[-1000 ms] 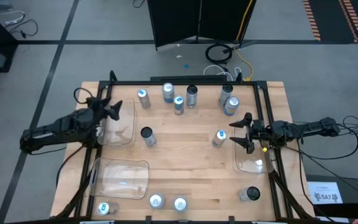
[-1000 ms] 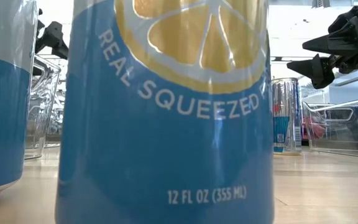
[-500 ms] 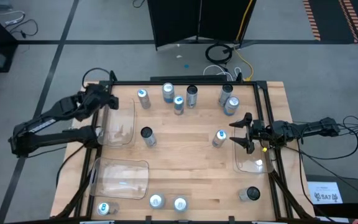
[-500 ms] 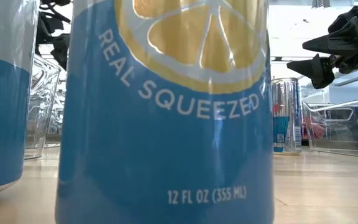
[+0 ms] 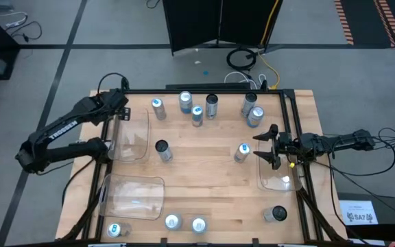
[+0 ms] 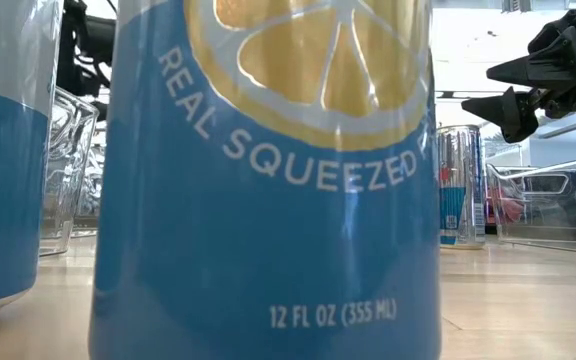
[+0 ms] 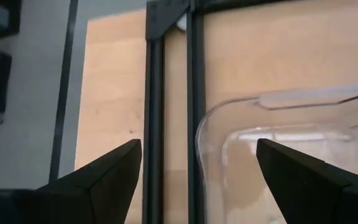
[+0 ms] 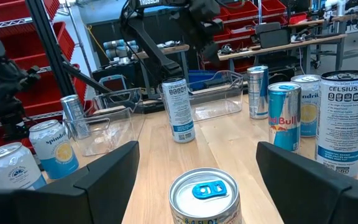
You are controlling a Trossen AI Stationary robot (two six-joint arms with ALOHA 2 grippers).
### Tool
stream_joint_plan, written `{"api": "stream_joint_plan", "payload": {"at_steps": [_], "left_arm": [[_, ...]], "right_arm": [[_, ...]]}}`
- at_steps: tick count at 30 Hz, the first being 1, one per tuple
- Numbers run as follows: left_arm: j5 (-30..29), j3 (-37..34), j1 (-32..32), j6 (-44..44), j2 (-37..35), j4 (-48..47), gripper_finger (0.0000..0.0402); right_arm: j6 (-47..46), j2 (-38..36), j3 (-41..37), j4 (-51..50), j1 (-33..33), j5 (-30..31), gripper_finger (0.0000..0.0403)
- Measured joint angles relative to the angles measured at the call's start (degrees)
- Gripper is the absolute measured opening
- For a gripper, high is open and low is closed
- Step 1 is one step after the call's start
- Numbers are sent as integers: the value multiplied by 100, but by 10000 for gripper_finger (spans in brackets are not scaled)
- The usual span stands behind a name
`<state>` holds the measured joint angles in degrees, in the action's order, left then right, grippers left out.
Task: Sort soda cans
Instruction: Move the top transparent bin to the center of the table
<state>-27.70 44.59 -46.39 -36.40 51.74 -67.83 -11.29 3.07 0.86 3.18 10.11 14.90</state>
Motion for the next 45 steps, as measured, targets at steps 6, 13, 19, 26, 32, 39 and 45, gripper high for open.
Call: {"api": "stream_joint_plan", "payload": {"at_steps": [6,13,19,26,32,39,45], "left_arm": [[421,-337,-342,272,262,399,326],[1014,-880,-774,395,592,912,326],[1147,-891,-881,385,864,932,322],[1150,-891,-881,382,1076,929,248],[1143,-891,-881,373,1128,928,147],[1148,-884,-876,344,1122,919,28],[1169,-878,-876,220,1115,907,22]], "right_arm": [[0,0,0,0,0,0,318],[-1,0,0,0,0,0,318],[-2,0,0,0,0,0,318],[-1,0,0,0,0,0,318],[0,0,0,0,0,0,318],[-2,0,0,0,0,0,318],[1,0,0,0,0,0,318]]}}
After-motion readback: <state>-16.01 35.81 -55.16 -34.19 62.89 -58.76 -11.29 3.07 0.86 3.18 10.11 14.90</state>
